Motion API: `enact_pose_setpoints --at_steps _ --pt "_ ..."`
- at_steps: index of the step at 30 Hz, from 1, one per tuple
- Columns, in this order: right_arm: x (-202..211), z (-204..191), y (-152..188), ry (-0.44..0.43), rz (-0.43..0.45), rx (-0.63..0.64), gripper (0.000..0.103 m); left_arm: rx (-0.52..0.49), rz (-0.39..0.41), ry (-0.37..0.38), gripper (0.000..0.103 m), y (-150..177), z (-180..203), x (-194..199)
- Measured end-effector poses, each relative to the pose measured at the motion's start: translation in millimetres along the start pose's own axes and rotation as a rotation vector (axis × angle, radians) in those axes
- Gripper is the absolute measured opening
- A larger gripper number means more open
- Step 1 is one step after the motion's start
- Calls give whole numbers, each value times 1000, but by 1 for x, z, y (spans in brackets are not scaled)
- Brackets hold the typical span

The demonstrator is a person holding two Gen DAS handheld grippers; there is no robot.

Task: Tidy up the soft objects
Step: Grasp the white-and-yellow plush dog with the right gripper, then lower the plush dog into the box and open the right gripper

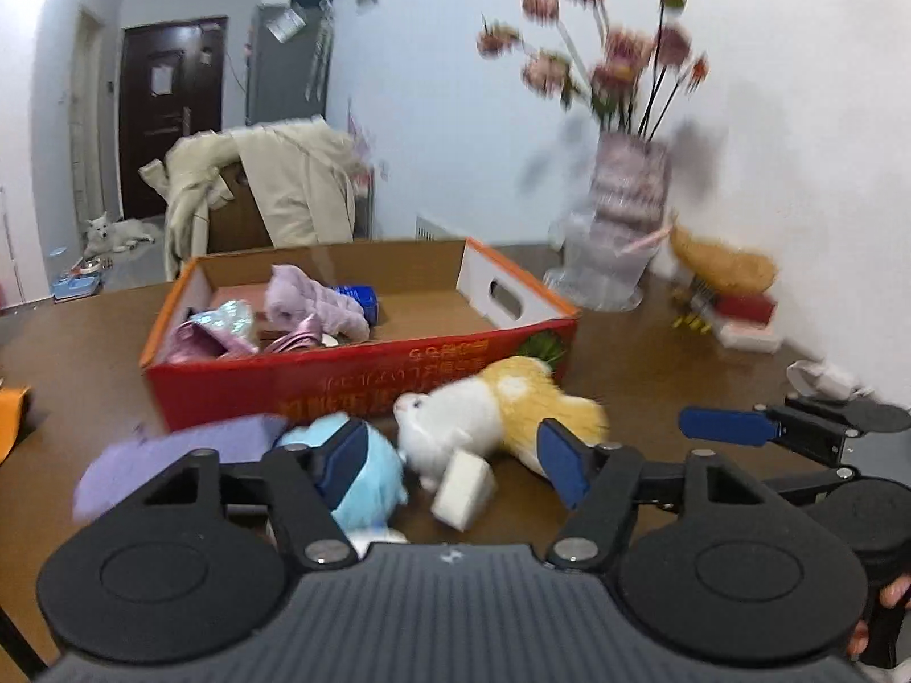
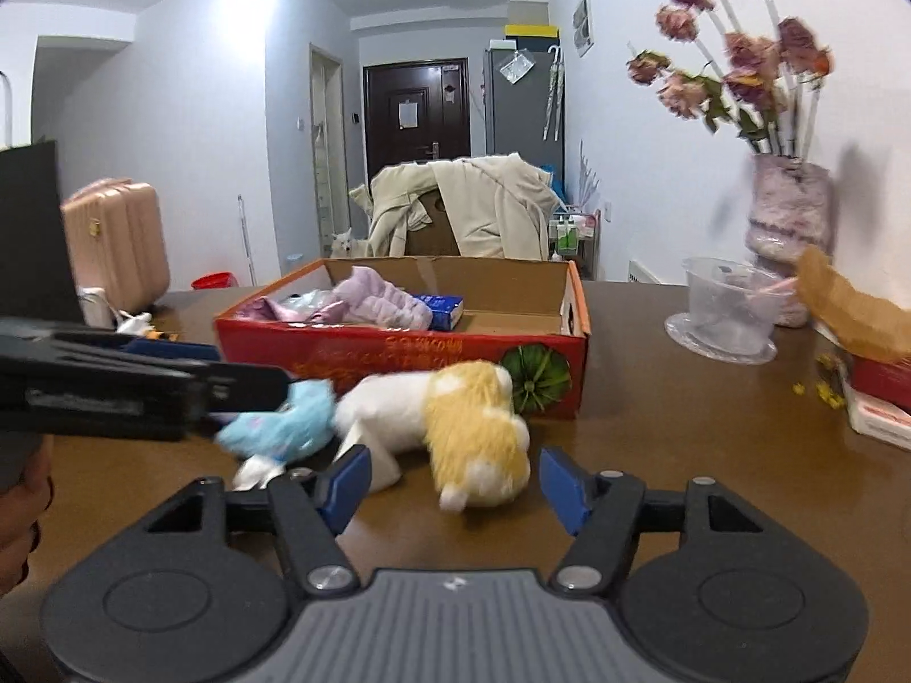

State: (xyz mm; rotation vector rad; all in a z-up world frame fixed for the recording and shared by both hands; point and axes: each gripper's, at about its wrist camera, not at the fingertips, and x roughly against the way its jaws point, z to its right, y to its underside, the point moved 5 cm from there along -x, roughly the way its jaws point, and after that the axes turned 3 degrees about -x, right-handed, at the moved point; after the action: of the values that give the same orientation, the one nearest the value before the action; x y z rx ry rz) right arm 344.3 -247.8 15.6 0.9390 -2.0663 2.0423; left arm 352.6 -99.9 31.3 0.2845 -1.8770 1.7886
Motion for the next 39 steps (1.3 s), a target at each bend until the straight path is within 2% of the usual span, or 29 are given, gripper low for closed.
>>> enact_pose_setpoints --at_steps 4,5,6,7,8,11,15,20,24,27,32,36,39 --pt "-56 10 -5 14 -55 -25 57 -9 -108 35 65 -1 -11 -60" --pt "-65 13 -4 16 -69 -36 50 0 -126 43 65 0 -13 -70" --pt "-70 15 -2 7 -70 -53 47 17 -140 55 65 1 -15 -78" --pt "-72 18 0 -9 -57 -82 47 32 -145 69 60 1 -16 -85" --pt "-72 22 2 -26 -51 -109 46 35 -148 80 49 1 -17 -90" --pt "-72 30 7 -35 -37 -148 44 69 -141 114 47 6 -17 -99" --pt "-73 28 8 -23 -33 -136 43 94 -101 101 45 12 -15 -97" --pt "-72 28 8 -23 -29 -137 43 112 -100 106 45 10 -16 -96" --pt "-57 22 4 -4 -12 -124 42 120 -90 96 44 8 -7 -80" --pt "-25 17 -2 -6 47 -132 42 127 -43 114 44 -1 -1 -52" --pt "14 12 -7 -24 92 -149 41 114 15 129 44 -12 10 -15" --pt "20 13 -22 -33 105 -159 41 119 26 135 44 -27 8 -11" --pt "11 17 -48 -31 133 -154 41 139 34 146 44 -51 -2 -24"
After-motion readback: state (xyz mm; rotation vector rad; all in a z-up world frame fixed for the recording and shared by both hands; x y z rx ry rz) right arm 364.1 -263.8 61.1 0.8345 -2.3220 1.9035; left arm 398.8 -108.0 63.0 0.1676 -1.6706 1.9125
